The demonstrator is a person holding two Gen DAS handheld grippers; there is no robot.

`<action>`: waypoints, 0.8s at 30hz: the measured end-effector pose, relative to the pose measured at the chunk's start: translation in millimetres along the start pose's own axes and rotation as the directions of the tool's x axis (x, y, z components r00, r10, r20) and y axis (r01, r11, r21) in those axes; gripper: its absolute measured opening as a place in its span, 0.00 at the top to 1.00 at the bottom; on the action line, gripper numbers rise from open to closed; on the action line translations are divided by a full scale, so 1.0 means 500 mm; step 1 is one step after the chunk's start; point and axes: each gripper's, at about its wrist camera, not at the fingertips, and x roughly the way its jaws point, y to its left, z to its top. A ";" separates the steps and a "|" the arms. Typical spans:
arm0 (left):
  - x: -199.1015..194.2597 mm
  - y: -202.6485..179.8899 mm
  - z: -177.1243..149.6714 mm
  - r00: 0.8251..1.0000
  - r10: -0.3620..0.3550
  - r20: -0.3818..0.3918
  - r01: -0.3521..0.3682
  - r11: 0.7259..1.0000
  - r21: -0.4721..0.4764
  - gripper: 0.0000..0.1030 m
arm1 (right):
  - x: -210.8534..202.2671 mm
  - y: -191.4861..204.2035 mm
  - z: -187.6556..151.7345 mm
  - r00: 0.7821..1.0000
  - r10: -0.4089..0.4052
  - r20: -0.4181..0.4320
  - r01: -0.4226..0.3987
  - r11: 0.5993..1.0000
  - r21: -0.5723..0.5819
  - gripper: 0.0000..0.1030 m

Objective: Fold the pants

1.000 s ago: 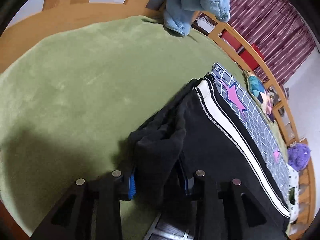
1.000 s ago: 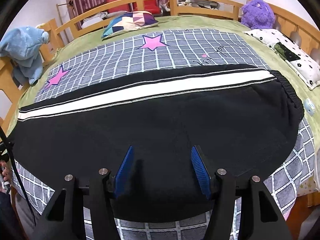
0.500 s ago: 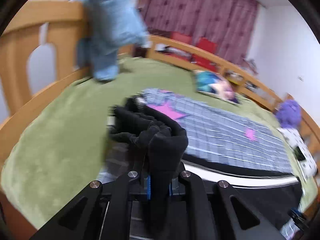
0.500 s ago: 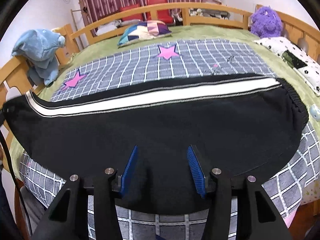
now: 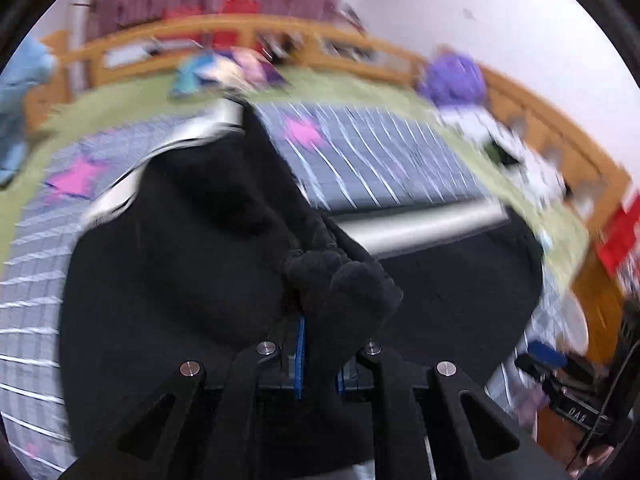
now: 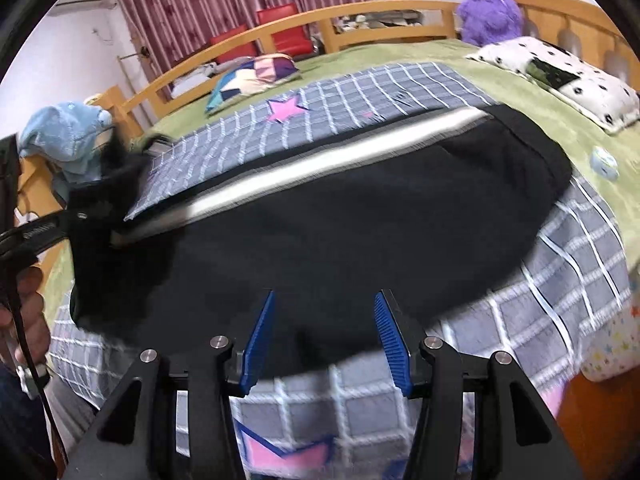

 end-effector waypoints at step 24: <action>-0.172 0.313 -0.159 1.000 0.014 0.010 -0.010 0.935 -0.354 0.45 | 0.170 0.295 0.053 0.982 0.163 -0.091 -0.180 0.958 -0.222 0.80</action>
